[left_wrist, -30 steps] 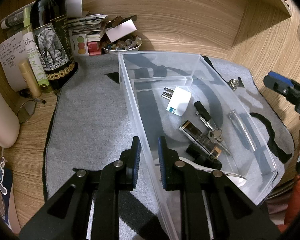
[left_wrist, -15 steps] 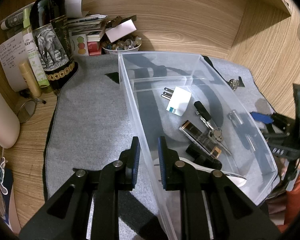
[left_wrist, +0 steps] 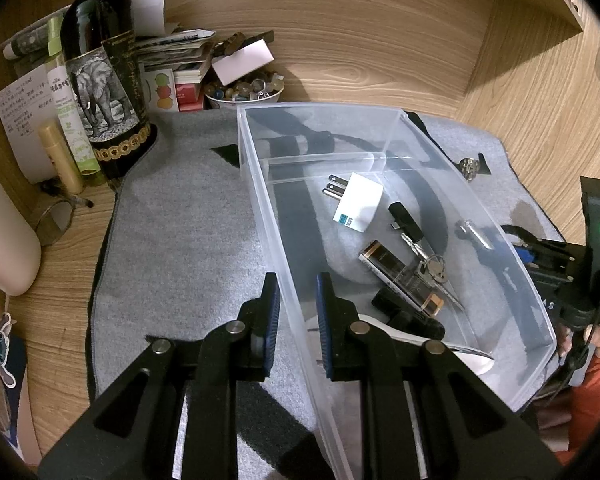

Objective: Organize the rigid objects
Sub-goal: 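Grasp the silver metal cylinder with the right gripper, then lower the silver cylinder into the box and open the right gripper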

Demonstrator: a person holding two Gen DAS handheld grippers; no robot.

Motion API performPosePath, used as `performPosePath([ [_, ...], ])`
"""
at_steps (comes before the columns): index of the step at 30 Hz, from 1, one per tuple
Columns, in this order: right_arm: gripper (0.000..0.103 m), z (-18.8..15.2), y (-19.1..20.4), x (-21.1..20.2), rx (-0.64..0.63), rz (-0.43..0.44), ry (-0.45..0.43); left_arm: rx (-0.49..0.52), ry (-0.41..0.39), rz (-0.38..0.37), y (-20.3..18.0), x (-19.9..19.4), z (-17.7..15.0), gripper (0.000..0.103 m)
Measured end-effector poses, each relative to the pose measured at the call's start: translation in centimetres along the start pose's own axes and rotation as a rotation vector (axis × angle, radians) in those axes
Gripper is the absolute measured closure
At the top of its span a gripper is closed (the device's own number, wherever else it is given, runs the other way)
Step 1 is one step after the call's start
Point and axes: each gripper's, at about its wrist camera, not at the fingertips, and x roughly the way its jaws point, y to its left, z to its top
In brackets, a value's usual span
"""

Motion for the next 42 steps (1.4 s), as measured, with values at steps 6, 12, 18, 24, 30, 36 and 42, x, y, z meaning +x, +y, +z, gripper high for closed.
performPosePath([
  [6,0.088,0.0,-0.2,-0.2,0.019,0.010,-0.016,0.000,0.000,0.001,0.0,0.0,0.0,0.086],
  [12,0.088,0.8,-0.1,-1.5,0.014,0.009,-0.067,0.000,0.000,0.001,0.0,0.0,0.0,0.086],
  [18,0.088,2.2,0.4,-3.5,-0.004,0.005,-0.140,0.000,0.000,0.001,0.0,0.0,0.0,0.086],
  [24,0.088,3.8,1.4,-5.9,-0.021,0.020,-0.223,-0.001,0.000,0.001,0.0,0.0,0.0,0.086],
  [30,0.088,5.3,3.2,-7.6,-0.062,0.059,-0.294,0.000,0.000,0.001,0.0,0.0,0.0,0.086],
  [36,0.088,6.1,5.6,-7.8,-0.121,0.108,-0.309,0.000,0.000,0.002,0.0,0.0,0.0,0.086],
  [42,0.088,6.1,7.8,-6.7,-0.175,0.147,-0.272,-0.001,-0.001,0.000,0.0,0.0,0.1,0.086],
])
